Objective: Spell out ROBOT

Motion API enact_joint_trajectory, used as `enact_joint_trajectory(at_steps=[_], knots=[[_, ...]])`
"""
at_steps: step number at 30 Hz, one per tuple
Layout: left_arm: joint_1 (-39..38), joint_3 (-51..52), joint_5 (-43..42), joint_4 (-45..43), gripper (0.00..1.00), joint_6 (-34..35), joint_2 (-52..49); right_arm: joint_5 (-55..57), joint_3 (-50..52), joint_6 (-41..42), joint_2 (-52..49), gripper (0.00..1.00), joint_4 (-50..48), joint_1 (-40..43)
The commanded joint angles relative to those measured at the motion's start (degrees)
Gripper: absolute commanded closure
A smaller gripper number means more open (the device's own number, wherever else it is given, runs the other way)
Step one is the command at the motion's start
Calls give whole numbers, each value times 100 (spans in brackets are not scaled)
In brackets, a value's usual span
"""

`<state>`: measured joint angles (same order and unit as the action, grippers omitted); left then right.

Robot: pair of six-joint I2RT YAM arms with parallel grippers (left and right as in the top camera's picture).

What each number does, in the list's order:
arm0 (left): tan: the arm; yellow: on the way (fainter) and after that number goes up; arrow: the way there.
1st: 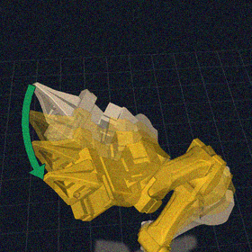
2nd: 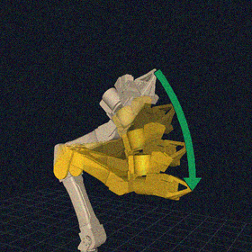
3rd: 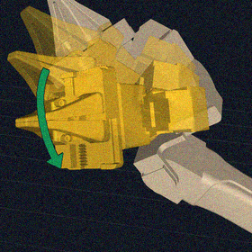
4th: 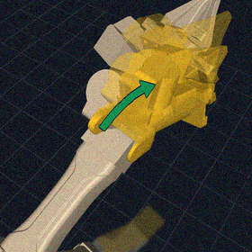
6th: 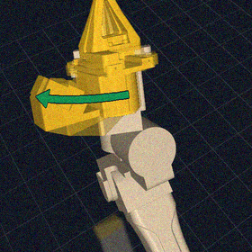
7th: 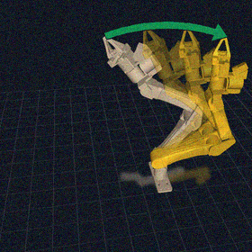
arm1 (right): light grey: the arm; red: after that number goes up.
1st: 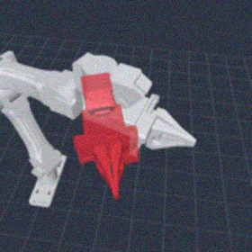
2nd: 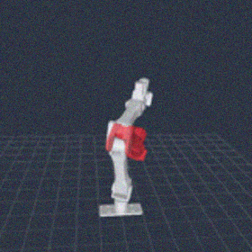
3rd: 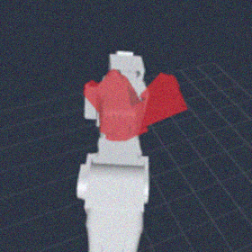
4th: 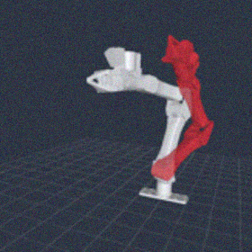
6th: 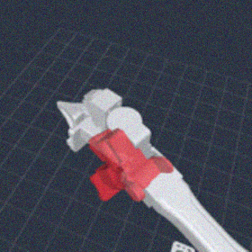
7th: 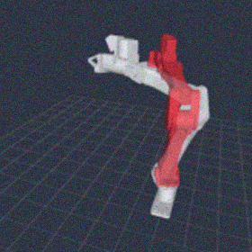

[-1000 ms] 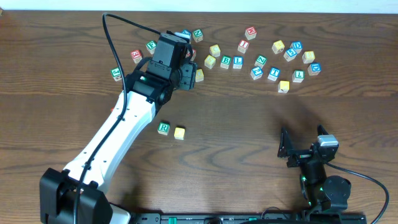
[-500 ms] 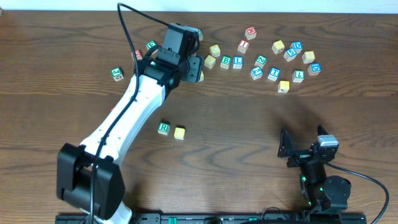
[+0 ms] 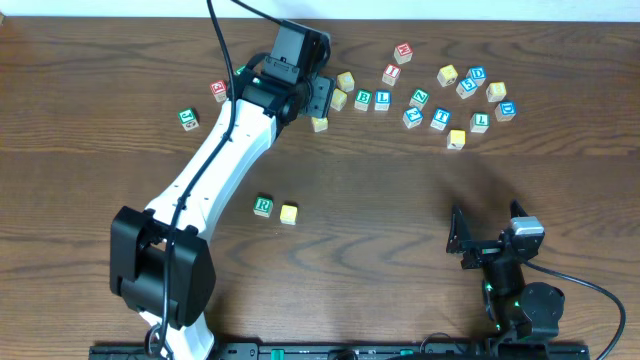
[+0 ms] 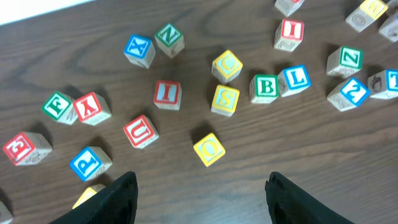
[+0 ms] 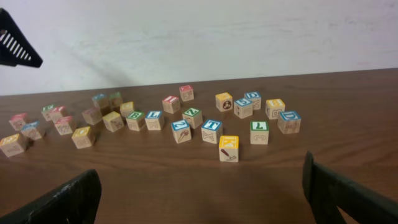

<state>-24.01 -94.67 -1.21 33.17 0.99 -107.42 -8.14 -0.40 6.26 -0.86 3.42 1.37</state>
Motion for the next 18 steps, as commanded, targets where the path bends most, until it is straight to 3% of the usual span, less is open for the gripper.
enact_joint_trajectory(at_steps=[1, 7, 12, 18], knots=[[22, -326, -37, -4, 35, -151, -96, -37, 9, -57, 22, 1, 17, 37], [90, -627, -146, 31, 35, -291, -264, -37, 9, -57, 22, 1, 15, 37], [247, -1414, -699, 673, 34, -293, -1102, -37, 9, -57, 22, 1, 17, 37], [96, -2041, -737, 1049, 34, -446, -1825, -37, 9, -57, 22, 1, 17, 37]])
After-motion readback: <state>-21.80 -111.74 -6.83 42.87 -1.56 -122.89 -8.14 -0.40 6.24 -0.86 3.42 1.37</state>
